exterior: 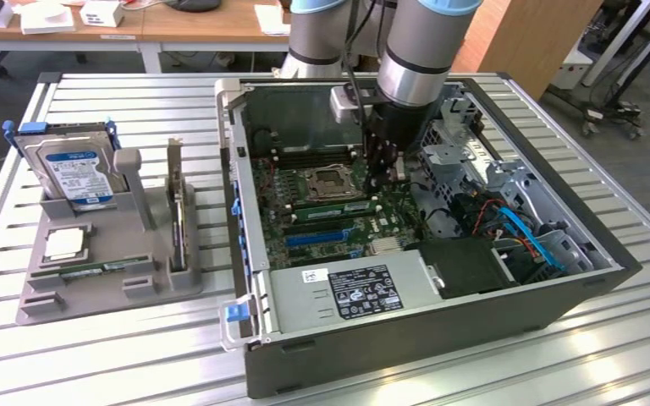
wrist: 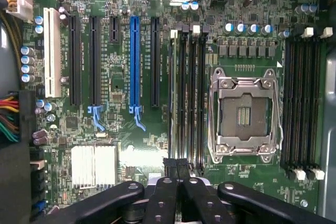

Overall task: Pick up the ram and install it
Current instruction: 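Press down the ram until it locks into place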

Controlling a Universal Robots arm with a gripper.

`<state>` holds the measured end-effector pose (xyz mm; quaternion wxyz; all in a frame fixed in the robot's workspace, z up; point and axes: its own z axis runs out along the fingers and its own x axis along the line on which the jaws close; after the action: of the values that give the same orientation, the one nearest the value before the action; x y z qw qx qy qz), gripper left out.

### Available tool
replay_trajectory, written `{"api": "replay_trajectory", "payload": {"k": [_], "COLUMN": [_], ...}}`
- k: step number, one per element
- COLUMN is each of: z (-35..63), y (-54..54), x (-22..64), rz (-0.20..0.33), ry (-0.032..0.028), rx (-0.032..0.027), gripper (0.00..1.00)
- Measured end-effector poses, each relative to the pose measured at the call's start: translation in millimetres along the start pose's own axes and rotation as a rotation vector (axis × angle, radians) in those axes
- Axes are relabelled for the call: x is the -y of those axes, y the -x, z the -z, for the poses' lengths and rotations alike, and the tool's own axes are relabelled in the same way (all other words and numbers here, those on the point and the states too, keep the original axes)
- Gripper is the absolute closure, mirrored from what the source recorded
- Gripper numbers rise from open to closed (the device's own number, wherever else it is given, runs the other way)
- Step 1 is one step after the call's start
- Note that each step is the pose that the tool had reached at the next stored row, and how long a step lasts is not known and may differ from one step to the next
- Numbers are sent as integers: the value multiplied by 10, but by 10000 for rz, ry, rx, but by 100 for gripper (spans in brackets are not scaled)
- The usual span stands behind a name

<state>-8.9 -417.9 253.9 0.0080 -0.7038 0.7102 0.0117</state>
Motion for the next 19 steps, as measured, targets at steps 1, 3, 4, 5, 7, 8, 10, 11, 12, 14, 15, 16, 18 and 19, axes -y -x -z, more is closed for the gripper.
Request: {"api": "replay_trajectory", "payload": {"k": [1,3,4,5,7,8,10,11,12,14,15,16,18,19], "z": [0,0,0,0,0,0,0,-1,-7,-27,-39,-50,-105,-106], "y": [0,0,0,1,1,1,1,1,1,0,0,-1,-2,-2], "x": [0,9,27,50,90,93,93,93,93,93,94,94,100,101], "rz": [0,-1,-1,0,-1,0,-1,-2,-1,0,-1,-1,-2,-1], "ry": [0,1,0,0,1,2,1,2,2,1,1,2,1,2], "rx": [0,1,3,5,8,8,8,7,8,9,8,7,9,8], "gripper": [91,91,91,91,91,91,91,91,91,91,91,91,91,91]}}
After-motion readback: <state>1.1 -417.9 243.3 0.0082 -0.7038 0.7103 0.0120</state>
